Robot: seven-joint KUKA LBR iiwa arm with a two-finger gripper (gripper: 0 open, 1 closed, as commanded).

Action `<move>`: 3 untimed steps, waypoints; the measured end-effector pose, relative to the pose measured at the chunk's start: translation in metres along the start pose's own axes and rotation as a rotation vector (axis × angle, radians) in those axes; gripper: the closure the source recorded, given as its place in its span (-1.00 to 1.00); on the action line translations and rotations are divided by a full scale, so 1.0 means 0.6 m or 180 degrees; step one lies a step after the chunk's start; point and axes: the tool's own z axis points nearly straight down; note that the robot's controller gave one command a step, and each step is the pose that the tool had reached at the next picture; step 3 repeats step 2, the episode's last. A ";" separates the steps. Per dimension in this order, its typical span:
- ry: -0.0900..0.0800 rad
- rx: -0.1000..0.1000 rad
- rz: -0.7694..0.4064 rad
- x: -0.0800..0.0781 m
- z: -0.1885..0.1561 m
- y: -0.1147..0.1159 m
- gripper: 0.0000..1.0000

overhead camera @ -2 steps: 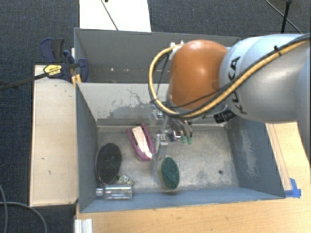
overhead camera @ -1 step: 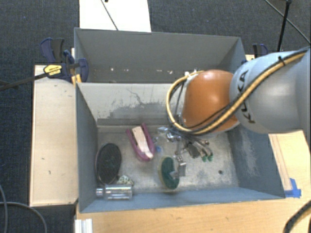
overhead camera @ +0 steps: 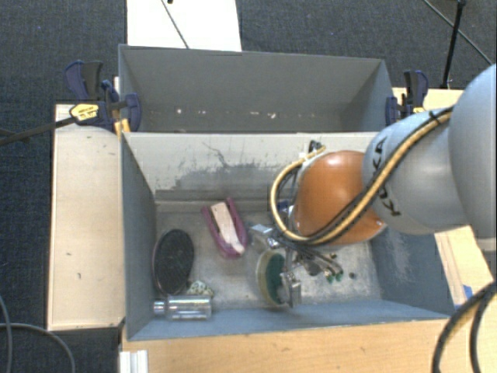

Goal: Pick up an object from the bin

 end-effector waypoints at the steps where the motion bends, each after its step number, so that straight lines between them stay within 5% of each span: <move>1: -0.0028 0.0004 0.0004 -0.006 -0.008 0.001 1.00; 2: 0.0053 0.0000 -0.0165 -0.027 -0.245 -0.003 1.00; 3: 0.0053 0.0000 -0.0165 -0.027 -0.245 -0.003 1.00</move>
Offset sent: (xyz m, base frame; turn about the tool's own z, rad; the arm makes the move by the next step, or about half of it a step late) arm 0.0000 0.0000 0.0000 0.0000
